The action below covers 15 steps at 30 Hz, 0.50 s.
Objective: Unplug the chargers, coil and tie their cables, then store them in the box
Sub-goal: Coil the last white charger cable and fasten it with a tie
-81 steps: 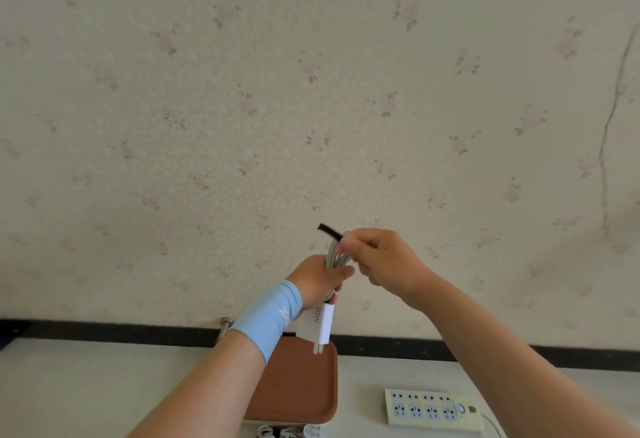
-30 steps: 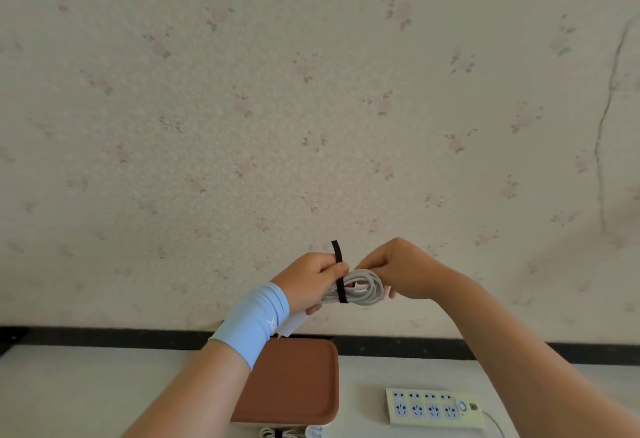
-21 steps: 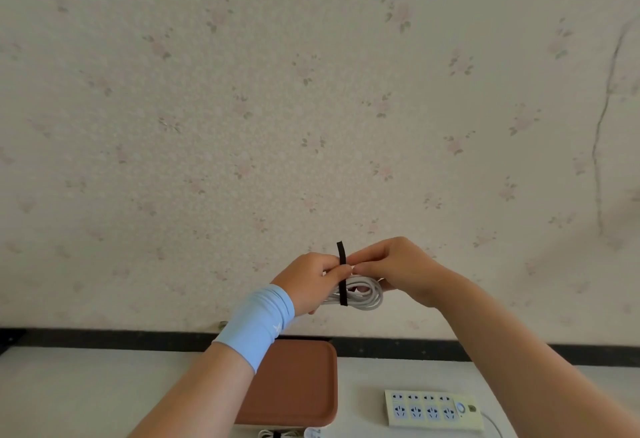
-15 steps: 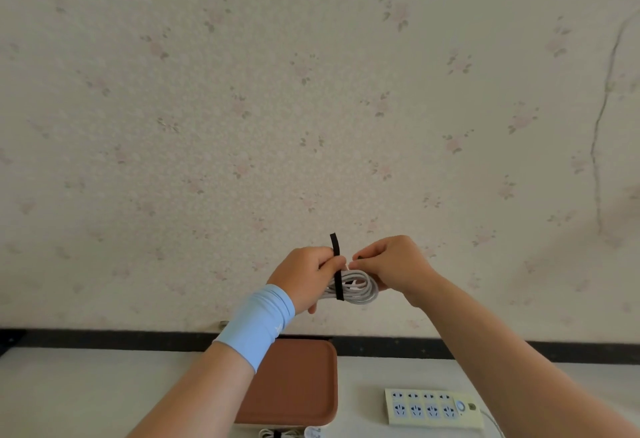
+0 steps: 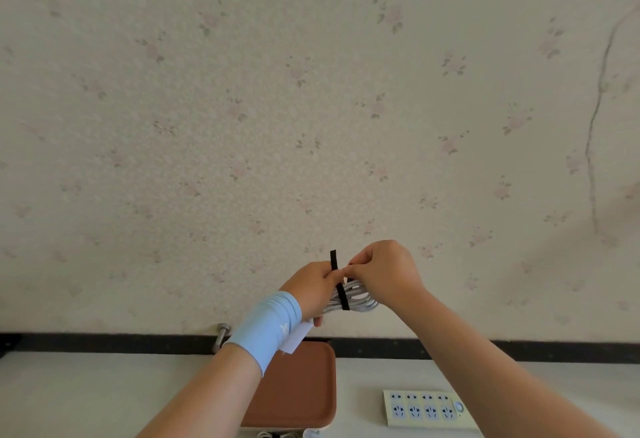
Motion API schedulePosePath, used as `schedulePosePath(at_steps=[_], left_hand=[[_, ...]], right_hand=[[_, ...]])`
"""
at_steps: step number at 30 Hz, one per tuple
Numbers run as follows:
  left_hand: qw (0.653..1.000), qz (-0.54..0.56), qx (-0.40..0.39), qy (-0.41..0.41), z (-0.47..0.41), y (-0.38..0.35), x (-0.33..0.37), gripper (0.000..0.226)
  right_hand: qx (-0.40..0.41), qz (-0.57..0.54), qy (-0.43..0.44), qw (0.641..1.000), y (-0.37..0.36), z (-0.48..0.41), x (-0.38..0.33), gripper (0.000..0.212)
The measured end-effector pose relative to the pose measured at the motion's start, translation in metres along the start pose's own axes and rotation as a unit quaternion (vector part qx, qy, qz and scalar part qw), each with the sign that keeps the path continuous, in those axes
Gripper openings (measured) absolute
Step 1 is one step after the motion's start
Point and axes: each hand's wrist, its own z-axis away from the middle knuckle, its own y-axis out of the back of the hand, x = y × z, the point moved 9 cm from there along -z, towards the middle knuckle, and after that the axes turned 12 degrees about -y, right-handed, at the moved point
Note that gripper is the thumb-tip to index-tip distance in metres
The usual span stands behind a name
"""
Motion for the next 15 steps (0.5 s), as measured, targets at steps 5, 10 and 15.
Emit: schedulePosePath(at_steps=[5,10,15], left_hand=[[0.993,0.080,0.011,0.091,0.001,-0.003,-0.015,0.035],[0.987,0.074,0.012,0.144,0.008,-0.002,-0.022,0.030],[0.977,0.114,0.027,0.176,0.014,0.012,-0.034,0.030]], right_hand=[[0.029,-0.012,0.051,0.998,0.001,0.010,-0.014,0.010],[0.056,0.116,0.173,0.976,-0.015,0.027,-0.031,0.011],[0.055,0.073,0.255,0.963,-0.024,0.040,-0.041,0.005]])
